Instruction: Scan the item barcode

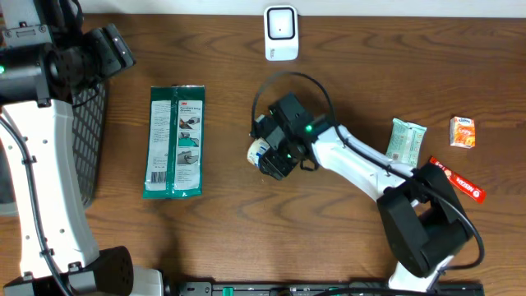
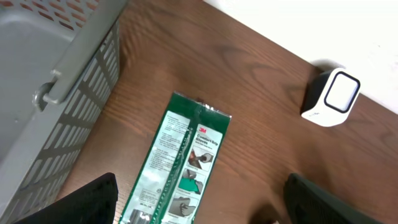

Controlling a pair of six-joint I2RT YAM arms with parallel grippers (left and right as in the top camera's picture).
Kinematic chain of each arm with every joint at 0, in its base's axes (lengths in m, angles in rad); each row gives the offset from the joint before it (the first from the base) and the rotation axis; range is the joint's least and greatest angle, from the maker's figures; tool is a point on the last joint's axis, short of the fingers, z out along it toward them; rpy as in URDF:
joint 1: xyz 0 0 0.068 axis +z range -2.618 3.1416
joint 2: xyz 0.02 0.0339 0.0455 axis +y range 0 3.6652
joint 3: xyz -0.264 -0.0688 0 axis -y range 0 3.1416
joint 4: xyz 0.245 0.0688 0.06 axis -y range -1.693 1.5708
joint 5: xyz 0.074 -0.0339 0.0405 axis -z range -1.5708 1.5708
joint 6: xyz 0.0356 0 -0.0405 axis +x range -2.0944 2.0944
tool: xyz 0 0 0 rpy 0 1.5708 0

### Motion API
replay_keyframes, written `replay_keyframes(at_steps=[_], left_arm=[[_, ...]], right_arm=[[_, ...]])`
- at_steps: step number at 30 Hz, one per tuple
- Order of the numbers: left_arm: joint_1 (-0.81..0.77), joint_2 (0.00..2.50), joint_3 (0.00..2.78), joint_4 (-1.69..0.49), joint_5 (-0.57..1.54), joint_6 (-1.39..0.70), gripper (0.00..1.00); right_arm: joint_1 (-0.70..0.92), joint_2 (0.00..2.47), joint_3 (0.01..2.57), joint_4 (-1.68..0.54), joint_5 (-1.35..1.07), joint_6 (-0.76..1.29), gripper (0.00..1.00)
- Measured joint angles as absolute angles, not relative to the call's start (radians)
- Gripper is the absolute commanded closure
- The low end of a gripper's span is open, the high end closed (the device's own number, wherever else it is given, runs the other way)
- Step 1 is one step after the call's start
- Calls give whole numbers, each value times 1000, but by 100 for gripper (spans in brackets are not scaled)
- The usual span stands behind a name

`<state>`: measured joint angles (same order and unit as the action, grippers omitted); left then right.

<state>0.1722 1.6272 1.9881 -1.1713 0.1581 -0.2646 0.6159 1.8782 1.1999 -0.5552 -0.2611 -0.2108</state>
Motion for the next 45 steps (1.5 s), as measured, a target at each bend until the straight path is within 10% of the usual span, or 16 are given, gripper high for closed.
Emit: replay_keyframes(at_steps=[5,13,45], left_arm=[[172,1627,1988,-1171,158,-265,15],[172,1627,1988,-1171,158,-265,15],[172,1627,1988,-1171,158,-265,15]], right_arm=[[617,1806,1092,-477,-228,-260,46],[617,1785,1030,-458,-186,-310,2],[584,1464,1177,-468,-157,-185,2]])
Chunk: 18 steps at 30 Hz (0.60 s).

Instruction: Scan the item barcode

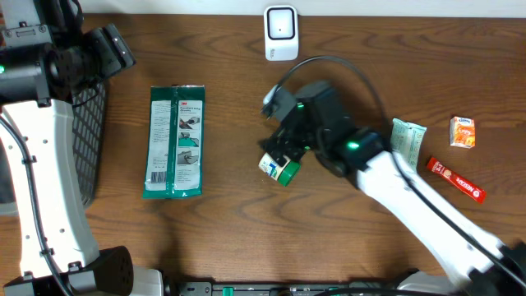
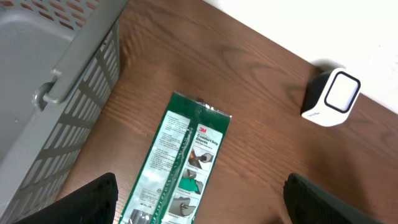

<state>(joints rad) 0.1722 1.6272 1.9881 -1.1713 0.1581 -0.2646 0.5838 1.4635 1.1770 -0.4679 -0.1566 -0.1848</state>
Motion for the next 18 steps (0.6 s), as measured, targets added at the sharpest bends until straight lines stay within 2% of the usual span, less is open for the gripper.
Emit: replay_keyframes(at_steps=[2,3,4,5,6,11,18], left_arm=[[172,1627,1988,-1171,158,-265,15],[172,1627,1988,-1171,159,-265,15],[172,1627,1988,-1171,158,-265,15],[172,1627,1988,-1171,158,-265,15],[172,1627,1988,-1171,158,-265,15],[172,1627,1988,-1172,158,-265,15],[172,1627,1988,-1171,159,-265,15]], right_arm=[[549,1401,1177,-503,-130,-136,8],[525,1370,1177,-526,-118,-105,14],[513,1357,1177,-540,-114,-97,33],[490,1337,1177,-562,-110,-75,75],[470,1320,1177,-588,-107,-53,99],[319,1240,1177,-715,-88,40,99],[199,1234,1177,-818,-82,74,99]])
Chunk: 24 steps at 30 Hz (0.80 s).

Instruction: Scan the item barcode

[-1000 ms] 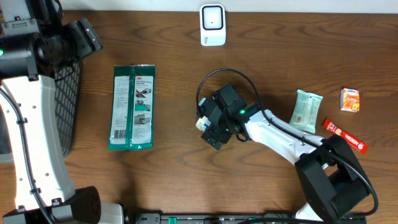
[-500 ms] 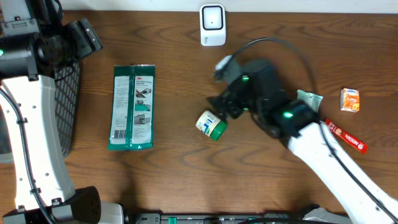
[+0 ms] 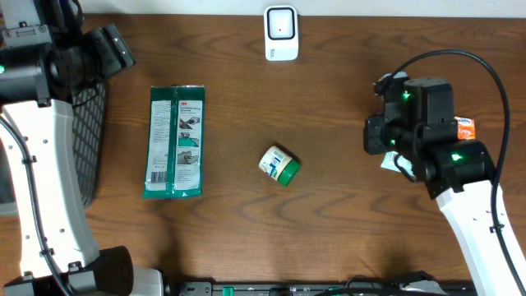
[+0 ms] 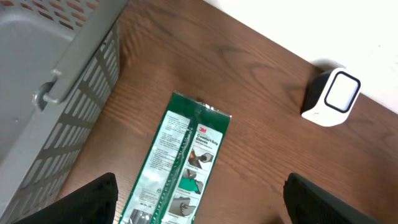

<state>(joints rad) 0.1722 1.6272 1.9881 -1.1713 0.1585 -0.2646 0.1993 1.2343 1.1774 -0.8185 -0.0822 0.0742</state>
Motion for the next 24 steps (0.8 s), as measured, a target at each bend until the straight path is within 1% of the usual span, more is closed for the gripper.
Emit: replay_keyframes(at_steps=[4,9,15,20,21,23,24], left_arm=[[172,1627,1988,-1171,158,-265,15],[172,1627,1988,-1171,158,-265,15],[172,1627,1988,-1171,158,-265,15],[172,1627,1988,-1171,158,-265,15],[172,1627,1988,-1171,158,-265,15],[172,1627,1988,-1171,158,-265,15],[172,1627,1988,-1171,158,-265,15]], right_arm=[[184,1240,1177,-849,-81,95,99],[184,1276,1177,-900,-118,172,99],[195,1386,1175,-916,-215,228,99],[239,1492,1159,-903,-262,237,98],[247,1512,1157,-898,-267,234,91],[263,1549,1155,-892,-281,219,51],[270,1566,1154,-891,-290,197,28]])
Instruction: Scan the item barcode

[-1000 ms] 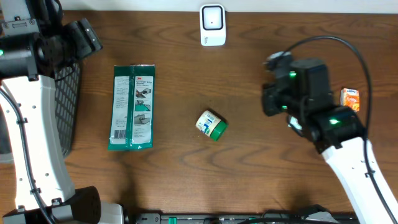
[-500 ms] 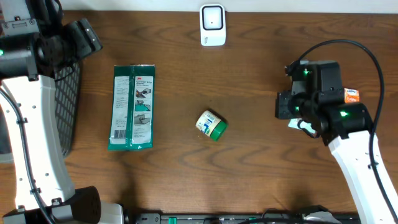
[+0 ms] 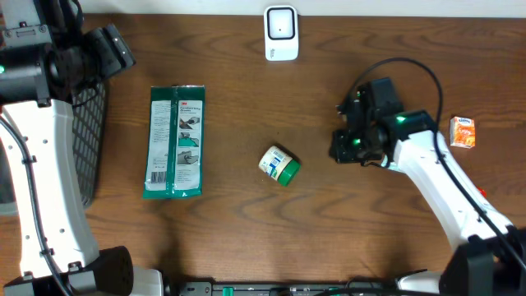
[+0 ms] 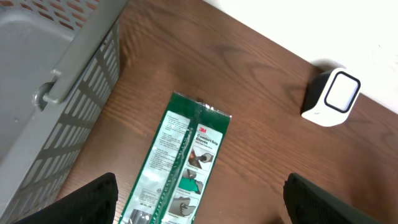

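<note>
The white scanner [image 3: 280, 33] stands at the table's far edge, its window [image 4: 339, 94] facing up. A long green 3M packet [image 3: 173, 141] lies flat on the left, and shows under my left gripper [image 4: 199, 211], which is open above it. A small white and green roll [image 3: 279, 165] lies alone mid-table. My right gripper [image 3: 347, 146] hangs to the right of the roll, pointing left. Its jaws are dark from above, and whether they hold anything cannot be told.
A grey mesh basket [image 3: 89, 140] stands at the left edge, beside the green packet. A small orange box [image 3: 463, 131] lies at the far right. The right arm [image 3: 427, 168] covers the table between gripper and box.
My right gripper has moved left, from near the orange box to a spot right of the roll. The pale green sachet seen under it before no longer shows. Left arm unchanged.
My right gripper was first at the roll, mid-table. Then it stood over the roll a little to the right. Then the roll lay free and the gripper was far right over a pale green sachet. Now it is back toward the middle.
</note>
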Controlling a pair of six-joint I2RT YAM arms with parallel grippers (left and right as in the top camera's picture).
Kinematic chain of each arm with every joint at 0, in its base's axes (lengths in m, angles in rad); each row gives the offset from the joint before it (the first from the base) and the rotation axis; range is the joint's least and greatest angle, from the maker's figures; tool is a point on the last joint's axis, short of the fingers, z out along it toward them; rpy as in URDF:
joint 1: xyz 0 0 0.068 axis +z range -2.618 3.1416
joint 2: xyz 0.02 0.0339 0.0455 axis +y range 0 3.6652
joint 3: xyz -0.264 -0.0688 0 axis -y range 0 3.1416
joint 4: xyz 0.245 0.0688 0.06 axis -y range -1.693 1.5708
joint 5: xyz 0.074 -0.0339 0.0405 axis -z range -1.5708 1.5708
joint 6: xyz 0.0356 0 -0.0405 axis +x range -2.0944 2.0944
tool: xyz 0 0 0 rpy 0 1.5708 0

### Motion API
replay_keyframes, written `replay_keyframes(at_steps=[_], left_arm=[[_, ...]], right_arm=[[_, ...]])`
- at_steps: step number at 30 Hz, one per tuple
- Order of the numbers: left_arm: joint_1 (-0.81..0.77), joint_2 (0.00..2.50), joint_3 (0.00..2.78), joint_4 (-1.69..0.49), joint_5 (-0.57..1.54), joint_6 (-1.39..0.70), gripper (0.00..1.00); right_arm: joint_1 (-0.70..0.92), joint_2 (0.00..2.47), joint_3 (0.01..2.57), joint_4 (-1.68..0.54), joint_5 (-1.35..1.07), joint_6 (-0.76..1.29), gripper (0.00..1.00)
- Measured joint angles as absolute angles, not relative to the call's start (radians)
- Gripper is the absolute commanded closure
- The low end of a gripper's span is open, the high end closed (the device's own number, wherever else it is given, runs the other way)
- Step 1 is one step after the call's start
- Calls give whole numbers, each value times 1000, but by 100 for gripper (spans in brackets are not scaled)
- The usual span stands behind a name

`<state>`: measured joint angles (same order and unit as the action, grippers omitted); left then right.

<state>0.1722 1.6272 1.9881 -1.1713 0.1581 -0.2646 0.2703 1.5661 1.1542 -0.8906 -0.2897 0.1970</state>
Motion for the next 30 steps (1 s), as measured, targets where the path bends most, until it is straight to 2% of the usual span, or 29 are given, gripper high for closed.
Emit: replay_keyframes(at_steps=[2,3,9,14,24,30], left_arm=[[172,1627,1988,-1171,158,-265,15],[172,1627,1988,-1171,158,-265,15],[172,1627,1988,-1171,158,-265,15],[172,1627,1988,-1171,158,-265,15],[172,1627,1988,-1171,158,-265,15],[172,1627,1988,-1171,158,-265,15]], right_arm=[[282,1588,1154,-890,-309,149,2],[286,1594,1154,-892,-320,122,1],[302,1602,1152,-905,-387,-89,1],[387,1602,1116,-858,-417,-225,1],[507,1602,931,-487,-346,-291,1],[529,1602,847,-367,-300,-297,1]])
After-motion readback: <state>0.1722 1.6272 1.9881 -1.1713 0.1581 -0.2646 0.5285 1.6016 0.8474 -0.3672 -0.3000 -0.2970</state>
